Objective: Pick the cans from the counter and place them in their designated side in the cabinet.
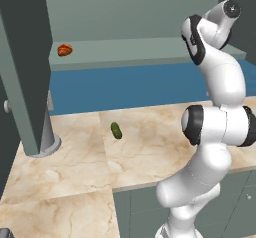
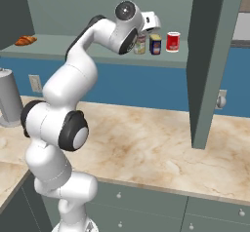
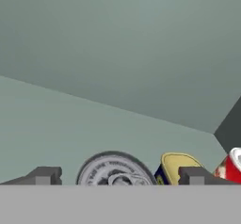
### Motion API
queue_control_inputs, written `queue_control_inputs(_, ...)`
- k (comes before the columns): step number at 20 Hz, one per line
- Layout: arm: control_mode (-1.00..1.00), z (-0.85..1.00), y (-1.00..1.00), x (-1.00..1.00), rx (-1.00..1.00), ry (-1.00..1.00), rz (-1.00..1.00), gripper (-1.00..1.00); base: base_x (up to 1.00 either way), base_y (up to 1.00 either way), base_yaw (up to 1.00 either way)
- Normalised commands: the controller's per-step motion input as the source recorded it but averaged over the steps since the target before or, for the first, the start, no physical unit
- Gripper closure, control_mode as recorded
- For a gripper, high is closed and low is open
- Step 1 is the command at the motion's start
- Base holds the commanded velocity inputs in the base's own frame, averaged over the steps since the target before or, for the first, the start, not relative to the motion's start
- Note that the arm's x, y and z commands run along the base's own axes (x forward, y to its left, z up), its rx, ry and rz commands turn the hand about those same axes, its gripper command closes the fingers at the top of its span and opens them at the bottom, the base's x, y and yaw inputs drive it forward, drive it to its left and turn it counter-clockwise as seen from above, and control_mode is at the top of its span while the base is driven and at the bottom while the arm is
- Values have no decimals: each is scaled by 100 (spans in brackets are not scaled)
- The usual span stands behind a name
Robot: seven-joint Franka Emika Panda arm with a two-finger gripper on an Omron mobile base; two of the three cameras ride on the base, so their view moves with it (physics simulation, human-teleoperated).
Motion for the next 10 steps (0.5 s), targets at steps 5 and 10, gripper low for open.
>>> queue_control_inputs(5, -100, 11, 5, -9, 0, -7, 3, -100, 0, 0, 0)
queue_control_inputs(10, -100, 0, 29, -51, -2, -8, 2, -100, 0, 0, 0)
